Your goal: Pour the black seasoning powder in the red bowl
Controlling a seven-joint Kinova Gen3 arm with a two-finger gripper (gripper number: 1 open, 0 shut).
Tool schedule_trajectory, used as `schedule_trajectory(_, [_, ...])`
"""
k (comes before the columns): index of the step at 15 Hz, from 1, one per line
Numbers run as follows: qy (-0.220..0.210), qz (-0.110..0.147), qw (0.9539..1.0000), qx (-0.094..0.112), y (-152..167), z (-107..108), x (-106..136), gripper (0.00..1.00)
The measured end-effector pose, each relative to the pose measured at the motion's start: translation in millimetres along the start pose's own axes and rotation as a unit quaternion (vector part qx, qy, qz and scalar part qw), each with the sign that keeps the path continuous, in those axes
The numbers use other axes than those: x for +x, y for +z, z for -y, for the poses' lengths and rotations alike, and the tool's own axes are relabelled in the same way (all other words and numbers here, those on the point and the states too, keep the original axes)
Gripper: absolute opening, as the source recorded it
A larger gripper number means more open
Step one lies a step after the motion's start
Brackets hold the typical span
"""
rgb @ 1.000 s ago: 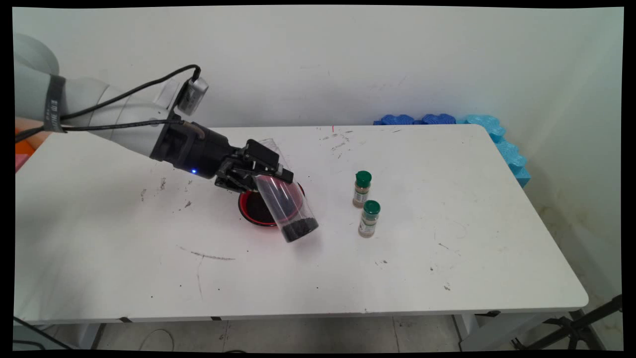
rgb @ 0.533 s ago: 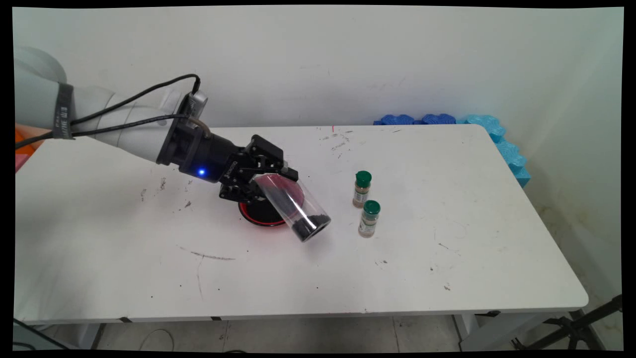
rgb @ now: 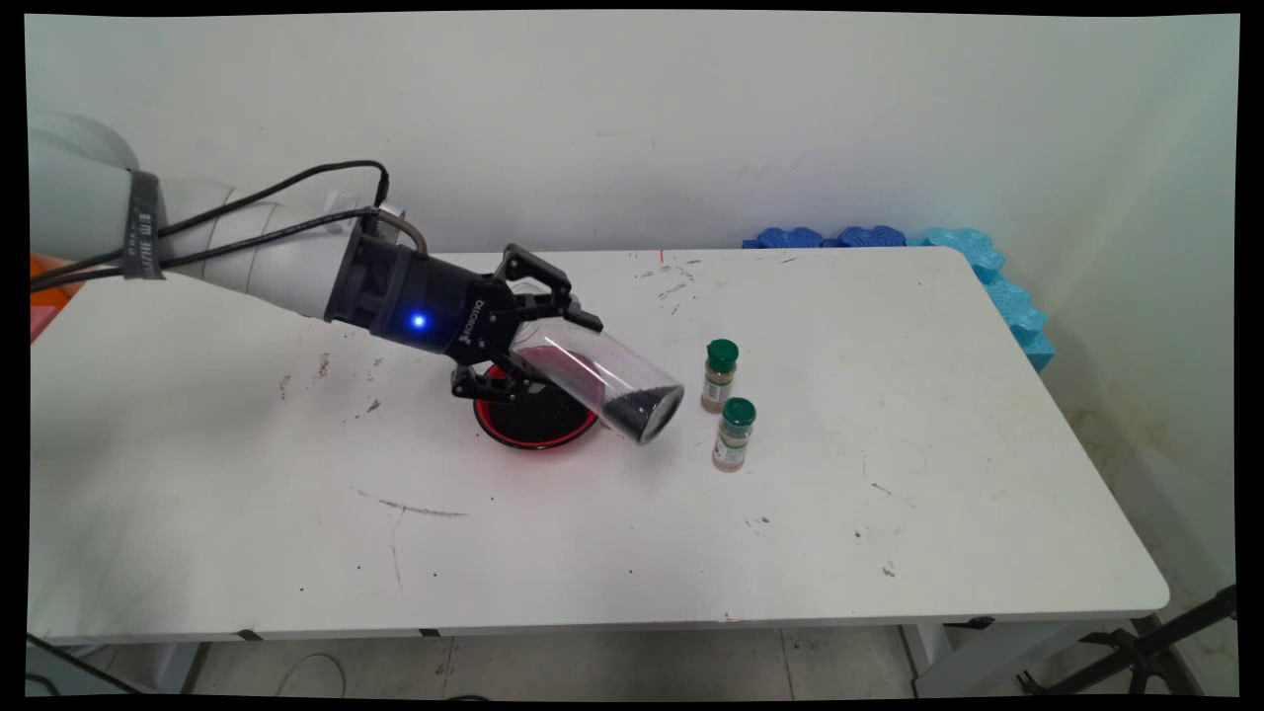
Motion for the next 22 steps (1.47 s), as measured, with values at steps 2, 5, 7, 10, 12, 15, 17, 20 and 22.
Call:
schedule_trajectory(2, [-0.039, -0.003, 0.9992, -0.009, 0.3, 0.0, 1.9, 0.0])
schedule_trajectory(5, [-0.085, -0.006, 0.9962, -0.019, 0.2, 0.9, 3.9, 0.0])
schedule_trajectory(7, [-0.111, -0.007, 0.9935, -0.025, -0.3, 2.0, 5.0, 0.0])
schedule_trajectory(10, [-0.15, -0.007, 0.988, -0.034, -0.7, 3.5, 6.0, 0.0])
schedule_trajectory(12, [-0.176, -0.007, 0.9836, -0.041, -0.7, 4.3, 6.5, 0.0])
schedule_trajectory(15, [-0.213, -0.005, 0.9756, -0.052, 0.1, 5.0, 7.3, 0.0])
schedule_trajectory(17, [-0.239, -0.003, 0.9692, -0.06, 0.9, 5.0, 7.8, 0.0])
schedule_trajectory(20, [-0.278, 0.0, 0.9578, -0.073, 2.5, 4.1, 8.8, 0.0])
schedule_trajectory(22, [-0.299, 0.002, 0.9508, -0.081, 3.7, 3.4, 9.7, 0.0])
